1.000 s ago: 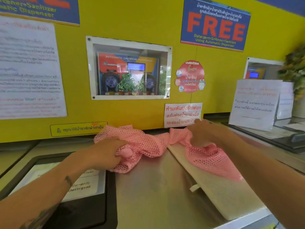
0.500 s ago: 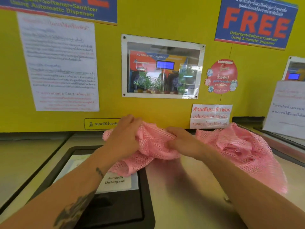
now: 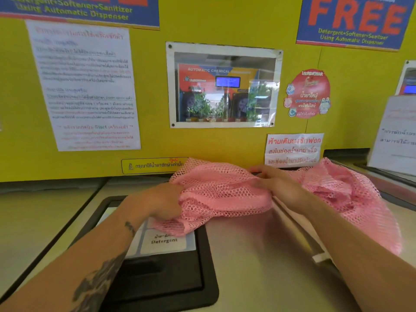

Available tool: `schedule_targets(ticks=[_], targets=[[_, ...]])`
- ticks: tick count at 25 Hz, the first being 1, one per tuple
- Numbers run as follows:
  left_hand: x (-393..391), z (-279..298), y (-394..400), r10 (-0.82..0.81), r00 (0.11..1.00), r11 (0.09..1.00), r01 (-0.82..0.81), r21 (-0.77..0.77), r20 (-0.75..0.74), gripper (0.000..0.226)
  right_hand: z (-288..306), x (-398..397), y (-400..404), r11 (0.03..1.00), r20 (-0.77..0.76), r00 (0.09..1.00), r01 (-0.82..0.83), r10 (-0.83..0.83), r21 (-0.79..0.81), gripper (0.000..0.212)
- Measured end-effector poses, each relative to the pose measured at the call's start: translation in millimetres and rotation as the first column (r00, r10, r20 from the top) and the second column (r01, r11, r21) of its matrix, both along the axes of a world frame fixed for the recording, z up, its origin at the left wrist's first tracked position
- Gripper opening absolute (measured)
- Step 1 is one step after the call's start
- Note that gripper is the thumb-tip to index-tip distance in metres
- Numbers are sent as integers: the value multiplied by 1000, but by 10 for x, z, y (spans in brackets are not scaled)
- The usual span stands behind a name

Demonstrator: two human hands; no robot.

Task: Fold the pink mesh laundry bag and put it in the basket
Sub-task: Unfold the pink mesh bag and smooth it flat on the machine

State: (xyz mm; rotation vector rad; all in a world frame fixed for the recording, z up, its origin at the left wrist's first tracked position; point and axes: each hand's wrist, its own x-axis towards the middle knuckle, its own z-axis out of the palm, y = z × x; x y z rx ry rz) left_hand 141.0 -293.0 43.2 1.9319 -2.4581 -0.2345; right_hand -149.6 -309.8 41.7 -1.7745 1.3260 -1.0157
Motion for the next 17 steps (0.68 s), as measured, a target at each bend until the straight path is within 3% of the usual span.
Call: schedule_targets(ticks=[2, 4, 5, 7, 8, 9, 11, 12, 14, 16, 17], targets=[[7, 122, 84, 31, 999, 999, -31, -13, -9, 56, -47, 27, 40, 990, -91, 988, -118, 125, 77, 49], [107, 276, 135, 59, 998, 998, -59, 37, -7, 44, -62, 49, 4, 996, -214, 977, -13, -6, -87, 34], [174, 375, 172, 67, 998, 992, -66, 112, -5, 36, -49, 48, -30, 980, -163, 980, 86, -116, -181, 31], [282, 554, 326, 69, 993, 951, -38, 306, -92, 51, 25, 77, -1, 955, 88, 976, 215, -201, -203, 35], [303, 626, 415, 65, 977, 936, 11, 352, -204, 55, 61, 82, 19, 978, 215, 967, 168, -139, -122, 40], [299, 686, 488, 39, 939, 934, 87, 346, -341, 57, 82, 79, 38, 1000, 325, 946, 13, -6, -18, 49], [196, 712, 538, -27, 824, 977, 141, 159, -566, 49, 140, 147, 158, 944, 487, 850, -302, 202, 136, 63], [130, 653, 478, -60, 799, 997, 82, 9, -599, 40, 145, 190, 191, 924, 480, 844, -350, 240, 152, 68], [-2, 448, 358, -85, 856, 992, 22, -128, -511, 48, 107, 267, 174, 972, 270, 947, -211, 176, 105, 74], [-111, 162, 298, -70, 945, 995, 87, 39, -320, 72, 41, 311, 143, 999, -23, 999, 34, -34, -19, 60], [-137, 41, 264, -67, 973, 992, 89, 88, -221, 70, 17, 310, 125, 988, -89, 987, 126, -134, -90, 50]])
